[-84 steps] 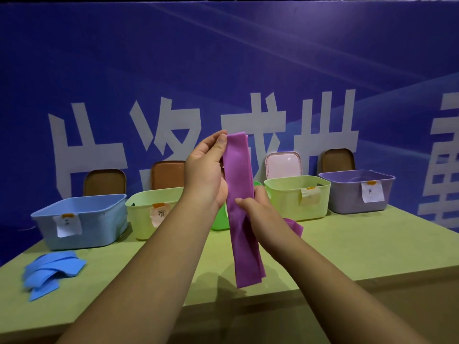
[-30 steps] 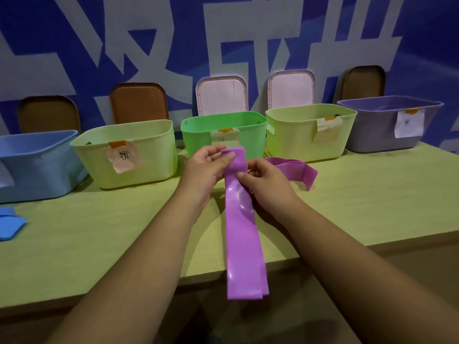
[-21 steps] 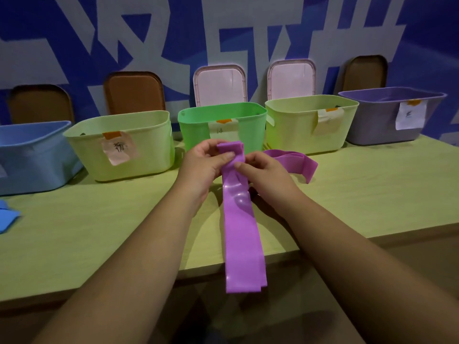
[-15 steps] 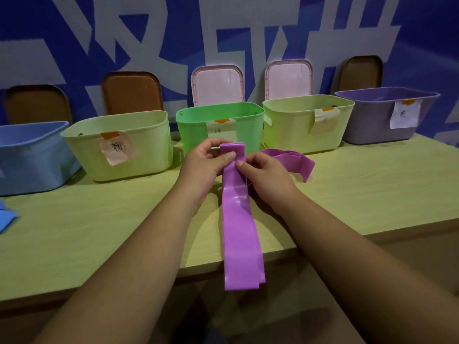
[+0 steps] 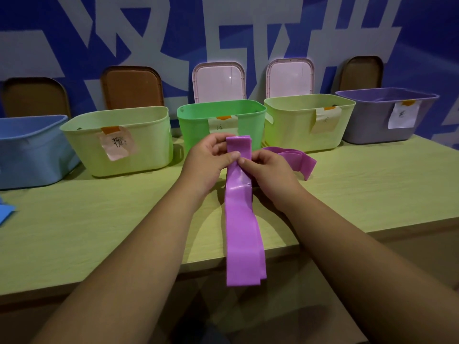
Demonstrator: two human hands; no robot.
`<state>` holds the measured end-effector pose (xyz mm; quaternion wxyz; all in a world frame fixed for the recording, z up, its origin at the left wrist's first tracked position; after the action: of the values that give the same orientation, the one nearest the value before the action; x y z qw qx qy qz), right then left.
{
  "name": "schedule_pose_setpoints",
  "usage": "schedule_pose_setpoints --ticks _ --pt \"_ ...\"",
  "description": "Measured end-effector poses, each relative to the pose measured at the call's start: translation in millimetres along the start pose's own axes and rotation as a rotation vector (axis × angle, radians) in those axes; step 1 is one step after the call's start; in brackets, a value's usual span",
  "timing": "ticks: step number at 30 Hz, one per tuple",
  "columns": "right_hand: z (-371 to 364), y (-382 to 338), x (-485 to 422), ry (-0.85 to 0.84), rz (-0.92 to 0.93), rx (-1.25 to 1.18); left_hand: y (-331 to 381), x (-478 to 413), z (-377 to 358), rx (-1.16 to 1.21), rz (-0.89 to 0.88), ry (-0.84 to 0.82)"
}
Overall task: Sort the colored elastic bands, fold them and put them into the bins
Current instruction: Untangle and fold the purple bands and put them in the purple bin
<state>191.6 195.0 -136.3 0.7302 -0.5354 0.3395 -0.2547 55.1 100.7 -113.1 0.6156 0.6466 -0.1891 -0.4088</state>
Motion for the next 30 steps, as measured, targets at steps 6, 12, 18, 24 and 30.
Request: schedule_pose_setpoints --ticks 6,12,18,24,30 --pt "2 -3 2 0.127 0.050 0.131 -8 -4 4 -0.058 0.009 0.069" --pt "37 -17 -1 0.481 0.178 0.539 -8 0 0 -0.139 0.037 0.064" --pt "54 -7 -14 0.343 0.106 1.141 -18 -3 -3 -0.218 0.078 0.026" --pt "58 -3 -16 0.418 0.192 1.145 -27 -6 1 -0.516 0.049 0.036" --pt "49 -13 -3 0.401 0.296 0.996 -30 -8 1 -0.739 -0.008 0.056"
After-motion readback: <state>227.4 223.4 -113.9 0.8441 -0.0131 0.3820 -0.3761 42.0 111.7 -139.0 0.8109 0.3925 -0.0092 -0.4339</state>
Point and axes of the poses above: each hand's wrist, its own x-axis away from the middle knuckle, its own z-axis out of the back of the hand, y = z × x, the point moved 5 cm from there along -x, towards the middle knuckle, and after that the axes turned 2 degrees about x, right-handed, at the moved point
